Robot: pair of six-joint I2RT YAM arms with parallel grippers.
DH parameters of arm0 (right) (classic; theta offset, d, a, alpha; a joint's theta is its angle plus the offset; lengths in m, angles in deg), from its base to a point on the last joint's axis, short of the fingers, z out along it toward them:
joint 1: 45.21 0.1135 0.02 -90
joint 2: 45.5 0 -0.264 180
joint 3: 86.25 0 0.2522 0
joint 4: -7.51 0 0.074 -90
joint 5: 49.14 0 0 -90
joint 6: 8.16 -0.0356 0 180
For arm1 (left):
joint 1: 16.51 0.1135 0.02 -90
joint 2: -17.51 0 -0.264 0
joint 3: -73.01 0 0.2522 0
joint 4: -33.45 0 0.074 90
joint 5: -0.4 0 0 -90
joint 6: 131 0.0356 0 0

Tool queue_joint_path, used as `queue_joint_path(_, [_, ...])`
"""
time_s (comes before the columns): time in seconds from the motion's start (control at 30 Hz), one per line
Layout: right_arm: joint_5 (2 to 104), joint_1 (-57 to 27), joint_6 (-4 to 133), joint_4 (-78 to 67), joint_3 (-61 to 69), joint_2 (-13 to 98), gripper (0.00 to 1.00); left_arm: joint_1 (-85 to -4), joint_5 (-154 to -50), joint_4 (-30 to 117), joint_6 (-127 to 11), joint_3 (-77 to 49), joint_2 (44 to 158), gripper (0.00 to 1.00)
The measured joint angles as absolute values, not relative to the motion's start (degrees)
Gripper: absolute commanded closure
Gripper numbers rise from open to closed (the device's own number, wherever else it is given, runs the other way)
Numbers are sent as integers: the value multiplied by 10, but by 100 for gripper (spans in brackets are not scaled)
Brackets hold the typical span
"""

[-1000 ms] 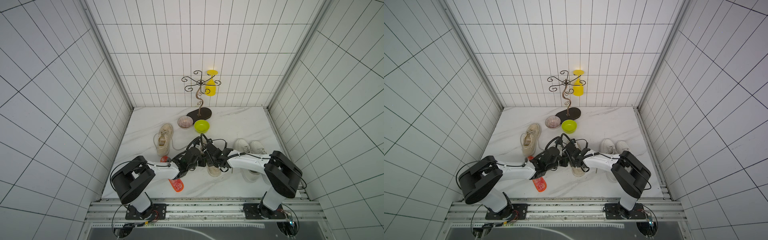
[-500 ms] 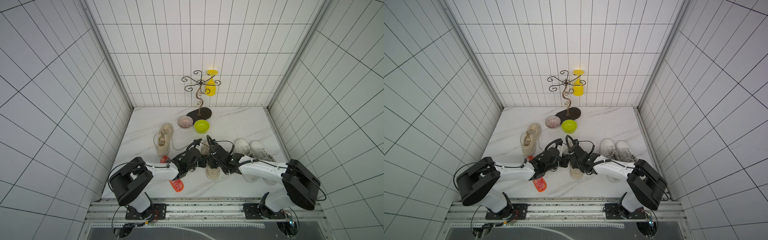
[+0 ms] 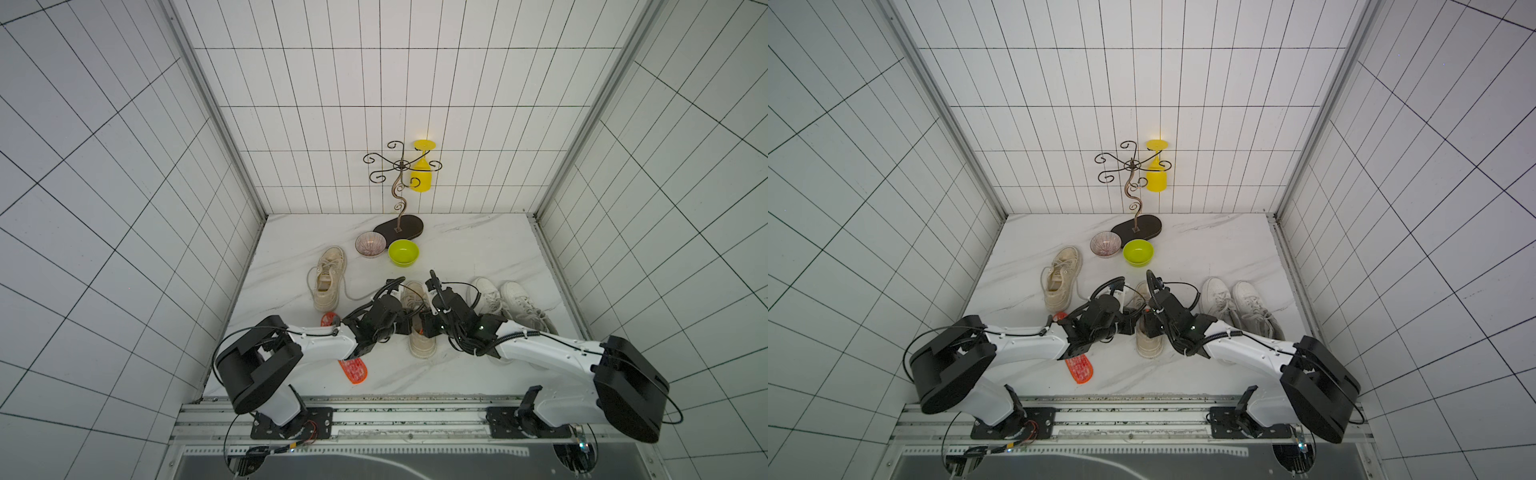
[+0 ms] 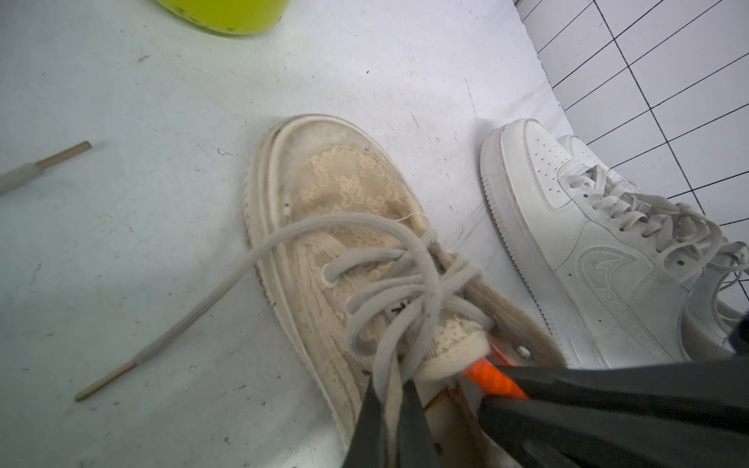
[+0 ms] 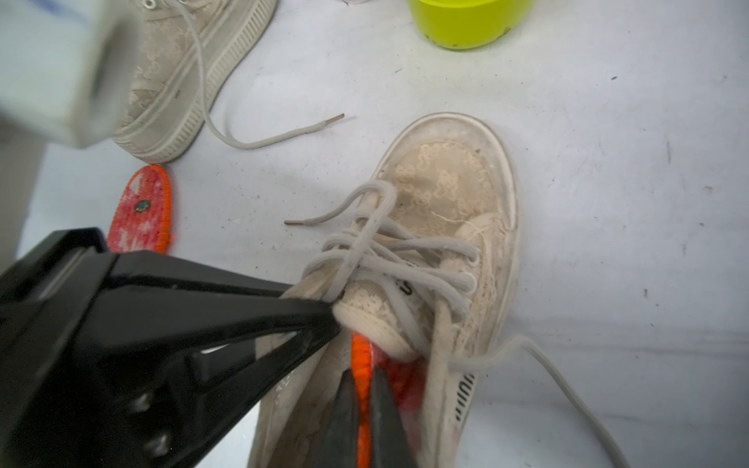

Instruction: Remove the insole from the shoe

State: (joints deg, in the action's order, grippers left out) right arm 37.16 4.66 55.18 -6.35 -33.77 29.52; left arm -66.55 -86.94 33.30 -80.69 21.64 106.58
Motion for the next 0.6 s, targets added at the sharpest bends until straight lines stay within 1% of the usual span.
queue_joint_path(0.3, [431, 47, 593, -23, -379, 202, 100, -651, -864, 355, -811, 215, 1065, 100])
queue_joint_path(0.6, [436, 47, 601, 4, -436, 98, 100, -651, -876, 350, -811, 211, 1060, 100])
